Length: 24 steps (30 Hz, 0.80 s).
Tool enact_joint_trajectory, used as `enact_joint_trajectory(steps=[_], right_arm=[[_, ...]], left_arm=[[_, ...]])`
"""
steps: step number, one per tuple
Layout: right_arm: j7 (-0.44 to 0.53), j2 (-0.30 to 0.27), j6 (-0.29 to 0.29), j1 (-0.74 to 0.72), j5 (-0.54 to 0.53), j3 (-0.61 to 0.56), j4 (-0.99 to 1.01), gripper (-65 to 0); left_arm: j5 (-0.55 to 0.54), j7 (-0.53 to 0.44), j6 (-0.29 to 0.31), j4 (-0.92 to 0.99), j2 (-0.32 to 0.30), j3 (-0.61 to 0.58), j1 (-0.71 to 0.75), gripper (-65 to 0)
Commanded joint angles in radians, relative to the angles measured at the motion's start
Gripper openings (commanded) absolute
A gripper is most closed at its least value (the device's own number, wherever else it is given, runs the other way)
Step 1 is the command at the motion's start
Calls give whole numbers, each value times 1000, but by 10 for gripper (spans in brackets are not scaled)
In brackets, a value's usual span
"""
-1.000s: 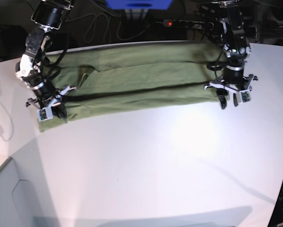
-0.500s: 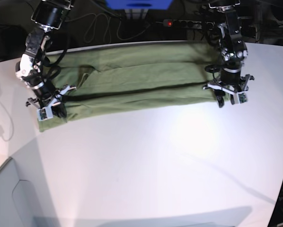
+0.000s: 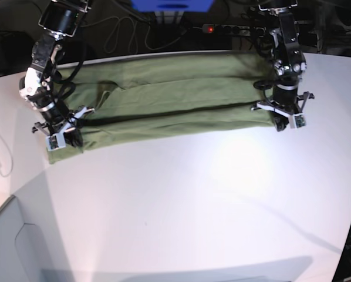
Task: Fold the T-shirt properly
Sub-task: 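Hold the folded fabric with both grippers over the collar edge, then lower the fold and press it flat with both grippers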
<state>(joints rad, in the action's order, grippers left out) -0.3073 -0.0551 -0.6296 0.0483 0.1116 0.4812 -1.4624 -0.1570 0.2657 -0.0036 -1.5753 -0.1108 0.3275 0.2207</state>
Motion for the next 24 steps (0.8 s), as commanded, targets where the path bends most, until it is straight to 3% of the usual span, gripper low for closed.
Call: enact_joint_trajectory(steps=[1,11,24], right_arm=[[27,-10,-22,-14,-13,1,-17,-650],[26,-10,-22,-26,-16,1,-33,-650],[-119,-10,-22,-158,-17,1,-130,-650]], left_arm=[[-5,-23,-5,-15,-7,5,-7,-650],[1,-21,-5,-196,4,8,16,-650],[-2,-21,1,-205,-3,55,-82,-650]])
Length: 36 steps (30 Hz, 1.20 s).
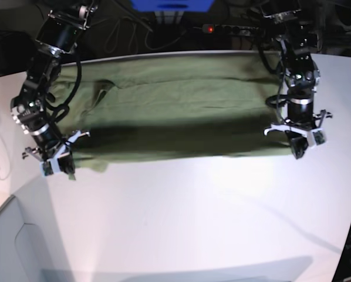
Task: Fold the T-shirt properly
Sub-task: 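Lower the fold and press it flat with both grippers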
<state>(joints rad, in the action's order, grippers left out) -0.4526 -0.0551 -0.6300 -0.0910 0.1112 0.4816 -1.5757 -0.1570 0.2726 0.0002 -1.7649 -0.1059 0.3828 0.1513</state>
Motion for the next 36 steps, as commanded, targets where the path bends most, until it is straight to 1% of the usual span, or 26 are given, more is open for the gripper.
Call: enact_joint_trajectory(steps=[1,8,13,19,20,21,25,27,31,36], right_arm=[[24,-10,-21,-26,-17,1,-16,-650],[25,10,-21,-43,-17,-1,-13,-650],[35,11,-21,1,-18,1,-13,-650],[38,11,-24,23,-18,6,51,-650],[45,11,-37,26,-18,7,61,-650],[59,11,-61,29,-18,7,70,-650],[70,7,-68,53,-18,7,76,-650],[70,7,-68,66,-18,7,73,-650],[70,5,-68,76,-17,7,68,-650],[70,-9,-68,106,-17,7,36,-650]], left_arm=[[-2,-28,-2,-16,-8,0,-19,-650],[-3,-28,-2,-16,-8,-2,-31,-650],[-5,-37,-1,-16,-2,-2,8,-650],[-6,-40,-1,27,1,-2,44,-650],[-8,-40,-1,35,1,-2,46,-650],[-8,-40,-1,41,1,0,55,-650],[-8,-40,-1,43,1,-5,89,-650],[-8,-40,-1,40,2,-6,104,-650],[-8,-40,-1,15,31,0,132,-650],[-8,-40,-1,-45,35,-8,179,-650]])
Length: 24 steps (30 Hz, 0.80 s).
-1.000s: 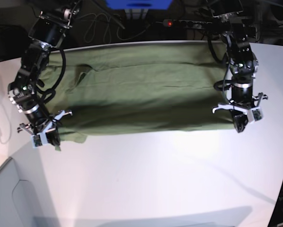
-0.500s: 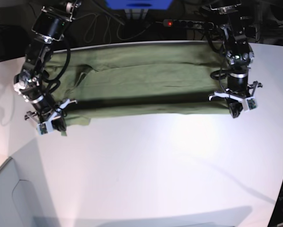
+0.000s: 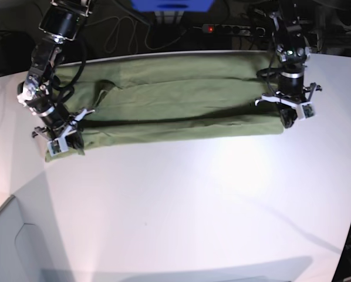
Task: Fold the T-shirt properly
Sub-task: 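Lower the fold and press it flat with both grippers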
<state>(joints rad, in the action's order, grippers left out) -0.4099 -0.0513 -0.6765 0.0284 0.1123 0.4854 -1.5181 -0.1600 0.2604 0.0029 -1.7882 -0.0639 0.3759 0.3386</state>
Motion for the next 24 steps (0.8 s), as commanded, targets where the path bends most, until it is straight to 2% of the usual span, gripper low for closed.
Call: enact_joint_trajectory(steps=[1,12,14,16,21,22,24], right_arm=[[27,-14,-22,-6,-18,2,-28,-650],[27,-20,-22,-11,-13,3,41,-648],[22,-20,-22,-11,-12,2,46,-629],[22,-20,-22,-5,-12,2,38,-551],[21,-28,-22,20,-20,43,-75,-284],[21,-26,-22,26,-20,54,-106,-254],[19,-26,-22,28,-20,52,-149,-234]], left_arm=[[-5,-28,-4,-20,-7,-1,-8,-650],[-5,-28,-4,78,-7,-1,-17,-650],[-5,-28,-4,78,-7,-1,-17,-650],[-5,-28,-4,78,-7,-1,-17,-650],[-5,-28,-4,78,-7,-1,-17,-650],[-5,-28,-4,78,-7,-1,-17,-650],[-5,-28,-4,78,-7,-1,-17,-650]])
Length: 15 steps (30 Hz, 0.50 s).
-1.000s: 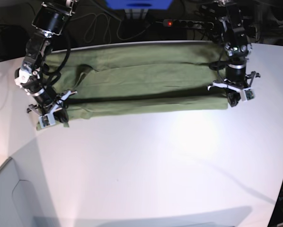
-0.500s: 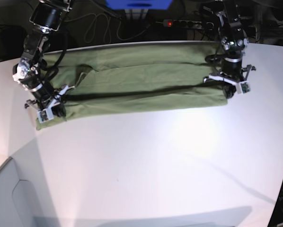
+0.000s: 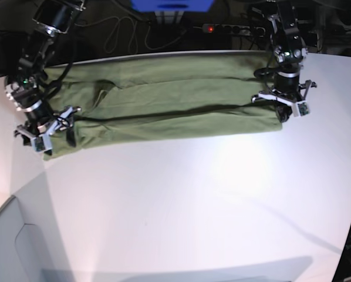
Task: Fold the T-shirt properly
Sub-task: 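Lower the fold and press it flat with both grippers, then open both grippers and shift them along the folded edge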
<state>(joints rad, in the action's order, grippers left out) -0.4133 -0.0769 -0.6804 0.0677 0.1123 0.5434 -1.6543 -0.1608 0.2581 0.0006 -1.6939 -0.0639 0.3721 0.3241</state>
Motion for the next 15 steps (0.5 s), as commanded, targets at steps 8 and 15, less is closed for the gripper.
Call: enact_joint_trajectory(steps=[8,15], right_arm=[[-46,-7,-18,-64,-18,-59,42,-235],[-42,-10,-18,-90,-13,-98,136,-236]], left_arm=[[-4,-26,-1,-16,-7,3,-3,-650],[-4,-26,-1,-16,-7,3,-3,-650]])
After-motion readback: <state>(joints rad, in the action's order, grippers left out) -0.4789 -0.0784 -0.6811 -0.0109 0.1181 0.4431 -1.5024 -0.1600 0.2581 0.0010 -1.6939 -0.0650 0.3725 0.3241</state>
